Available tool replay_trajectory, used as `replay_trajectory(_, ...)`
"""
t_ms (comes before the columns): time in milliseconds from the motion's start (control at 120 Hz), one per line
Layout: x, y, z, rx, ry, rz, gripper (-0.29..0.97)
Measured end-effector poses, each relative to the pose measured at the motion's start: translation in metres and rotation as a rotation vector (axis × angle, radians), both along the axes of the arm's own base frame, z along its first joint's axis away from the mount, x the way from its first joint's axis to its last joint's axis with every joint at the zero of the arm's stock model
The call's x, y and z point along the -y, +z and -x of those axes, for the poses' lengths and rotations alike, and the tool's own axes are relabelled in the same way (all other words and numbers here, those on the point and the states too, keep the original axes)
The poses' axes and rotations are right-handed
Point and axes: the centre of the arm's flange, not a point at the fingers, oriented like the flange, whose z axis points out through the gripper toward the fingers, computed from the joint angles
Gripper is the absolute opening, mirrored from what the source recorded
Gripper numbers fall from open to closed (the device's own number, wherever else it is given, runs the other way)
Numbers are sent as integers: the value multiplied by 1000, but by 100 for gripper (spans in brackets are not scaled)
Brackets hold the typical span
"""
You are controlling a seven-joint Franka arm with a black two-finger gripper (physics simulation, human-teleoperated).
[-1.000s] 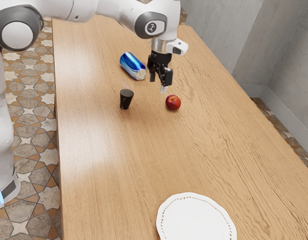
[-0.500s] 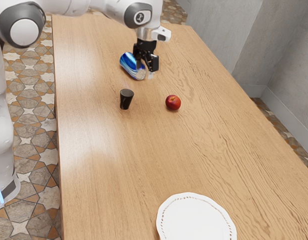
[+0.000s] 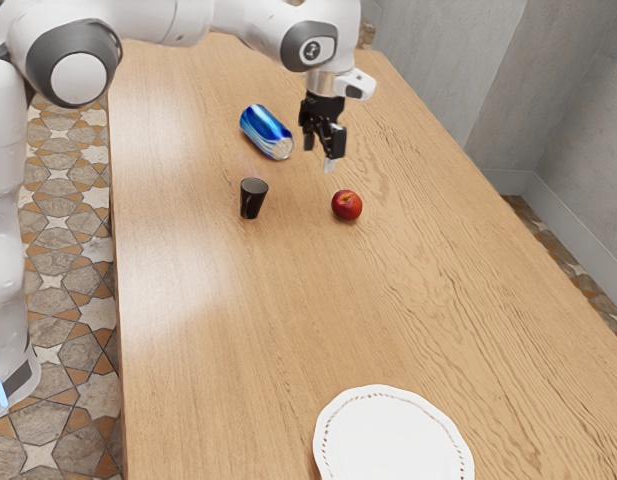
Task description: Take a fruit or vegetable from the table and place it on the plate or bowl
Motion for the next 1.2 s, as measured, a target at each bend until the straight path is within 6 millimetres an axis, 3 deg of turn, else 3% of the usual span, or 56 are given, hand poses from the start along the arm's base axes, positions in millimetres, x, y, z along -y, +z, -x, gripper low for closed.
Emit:
replay_trajectory(225,14,-13,-22,0,-34,7,68)
replay_trajectory(475,34,-20,-30,1,-66,34,68)
replay_trajectory(792,5,-30,-17,-23,-18,39,68)
replay_trajectory(1200,24,-42,-30,-21,-51,47,68)
